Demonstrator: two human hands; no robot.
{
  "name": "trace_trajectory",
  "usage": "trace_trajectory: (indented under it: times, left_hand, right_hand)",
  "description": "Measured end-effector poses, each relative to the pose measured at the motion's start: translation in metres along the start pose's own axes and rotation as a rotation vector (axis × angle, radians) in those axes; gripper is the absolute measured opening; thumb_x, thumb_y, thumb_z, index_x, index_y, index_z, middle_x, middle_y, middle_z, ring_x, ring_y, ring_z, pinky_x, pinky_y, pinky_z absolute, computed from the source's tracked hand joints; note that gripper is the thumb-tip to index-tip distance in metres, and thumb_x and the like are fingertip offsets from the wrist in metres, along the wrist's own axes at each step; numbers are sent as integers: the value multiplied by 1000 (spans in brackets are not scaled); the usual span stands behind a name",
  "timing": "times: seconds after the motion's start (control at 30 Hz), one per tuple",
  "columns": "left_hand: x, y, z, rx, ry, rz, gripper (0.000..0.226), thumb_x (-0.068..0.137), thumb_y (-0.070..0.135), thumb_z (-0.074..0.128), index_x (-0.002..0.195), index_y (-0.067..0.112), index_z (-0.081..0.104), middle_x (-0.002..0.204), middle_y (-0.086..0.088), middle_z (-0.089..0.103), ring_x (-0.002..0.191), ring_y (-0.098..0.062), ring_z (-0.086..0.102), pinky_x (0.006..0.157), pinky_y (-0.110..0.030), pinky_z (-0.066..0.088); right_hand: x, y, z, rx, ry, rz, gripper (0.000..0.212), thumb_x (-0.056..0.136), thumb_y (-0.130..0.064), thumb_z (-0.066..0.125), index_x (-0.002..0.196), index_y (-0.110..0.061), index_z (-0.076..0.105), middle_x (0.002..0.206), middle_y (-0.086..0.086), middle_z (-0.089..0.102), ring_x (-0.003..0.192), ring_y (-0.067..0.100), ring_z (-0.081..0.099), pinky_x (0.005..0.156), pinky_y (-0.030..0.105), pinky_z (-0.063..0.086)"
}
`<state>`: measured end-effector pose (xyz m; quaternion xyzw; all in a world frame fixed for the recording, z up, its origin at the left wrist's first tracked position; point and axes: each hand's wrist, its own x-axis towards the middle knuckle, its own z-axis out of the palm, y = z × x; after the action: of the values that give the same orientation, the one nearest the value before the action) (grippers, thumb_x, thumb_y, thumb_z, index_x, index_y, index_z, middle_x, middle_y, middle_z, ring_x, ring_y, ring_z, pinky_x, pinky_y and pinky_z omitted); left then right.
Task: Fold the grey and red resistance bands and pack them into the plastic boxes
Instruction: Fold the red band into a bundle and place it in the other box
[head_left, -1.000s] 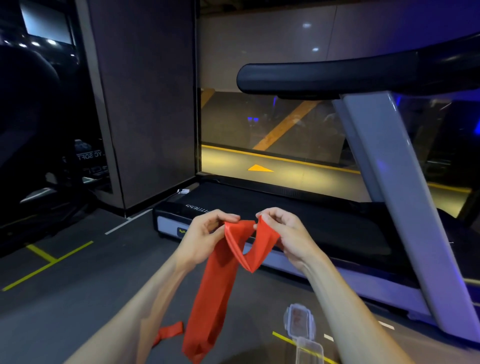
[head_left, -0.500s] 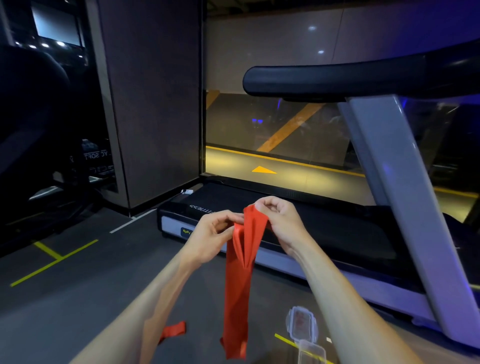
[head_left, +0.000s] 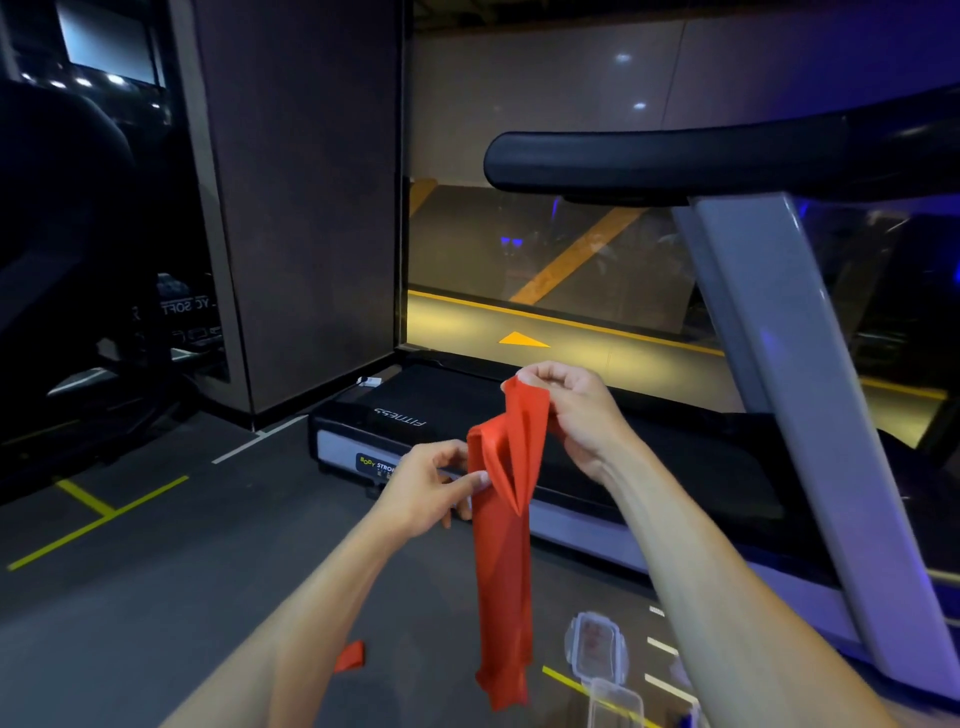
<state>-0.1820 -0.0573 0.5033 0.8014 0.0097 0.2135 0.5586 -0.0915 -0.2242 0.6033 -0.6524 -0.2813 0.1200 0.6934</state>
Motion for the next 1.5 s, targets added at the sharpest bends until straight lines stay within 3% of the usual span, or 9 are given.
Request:
trace_trajectory:
  times: [0.17, 0.3, 0.43, 0.7, 0.77, 0.87, 1.03, 1.23, 1.5]
  left_hand:
    - [-8, -22, 10, 66, 90, -39, 25, 84, 31, 83, 96, 21, 64, 87, 8, 70, 55, -10, 57, 52, -24, 44]
    - [-20, -41, 24, -99, 77, -66, 34, 82, 39, 81, 79, 10, 62, 71, 7, 65, 64, -10, 55, 65, -29, 44]
    - [-26, -50, 30, -125, 221, -74, 44, 71, 55, 80, 70, 17, 57, 62, 7, 57, 60, -11, 48, 62, -30, 40]
    - [-29, -40, 19, -103, 163, -46, 40, 77, 38, 86, 106, 20, 65, 66, 11, 57, 66, -8, 55, 69, -26, 48]
    - [-26, -38, 15, -20, 144, -11, 16, 84, 24, 84, 92, 23, 70, 64, 11, 54, 62, -4, 51, 66, -22, 44]
    - [-23, -37, 11, 187, 220, 26, 25, 82, 20, 85, 69, 15, 64, 66, 7, 53, 58, -2, 46, 59, -17, 38]
    - [-13, -42, 7, 313, 188, -51, 28, 78, 25, 86, 78, 12, 61, 71, 0, 69, 58, -3, 55, 64, -29, 50]
    - [-2, -45, 1, 507, 68, -41, 24, 83, 30, 80, 104, 23, 74, 91, 7, 74, 81, -13, 67, 80, -36, 56]
    - [2, -50, 10, 457, 77, -208, 7, 90, 26, 72, 87, 30, 68, 89, 8, 69, 85, -12, 65, 81, -29, 54]
  right_hand:
    - [4, -1, -2, 23, 73, 23, 23, 98, -13, 66, 107, 8, 68, 104, 28, 72, 78, 21, 65, 73, 30, 55]
    - [3, 1, 5, 20, 77, 27, 10, 98, -9, 66, 95, -2, 71, 91, 22, 73, 79, 24, 63, 79, 37, 54]
    - [2, 6, 9, -18, 86, 33, 10, 98, -12, 66, 95, -5, 72, 85, 11, 71, 78, 22, 64, 82, 38, 56]
    - [-5, 1, 9, -16, 21, 78, 10, 99, -11, 65, 94, -5, 71, 93, 16, 73, 78, 22, 68, 75, 34, 59]
    - [-6, -3, 9, -14, 1, 86, 10, 99, -10, 64, 94, -5, 70, 93, 16, 72, 77, 21, 67, 73, 32, 59]
    - [-7, -8, 11, 0, -12, 90, 8, 100, -8, 63, 95, -4, 69, 85, 12, 70, 70, 17, 65, 67, 28, 57]
    - [-7, -16, 12, 17, 2, 99, 6, 98, -6, 64, 95, -3, 69, 88, 17, 69, 74, 21, 63, 67, 28, 56]
    - [-6, -24, 7, 21, 29, 113, 8, 95, -2, 65, 101, 1, 70, 93, 19, 69, 74, 21, 64, 65, 28, 56]
    - [-7, -28, -2, 16, 51, 92, 8, 97, -5, 65, 91, -5, 70, 75, 6, 70, 67, 15, 66, 73, 36, 57]
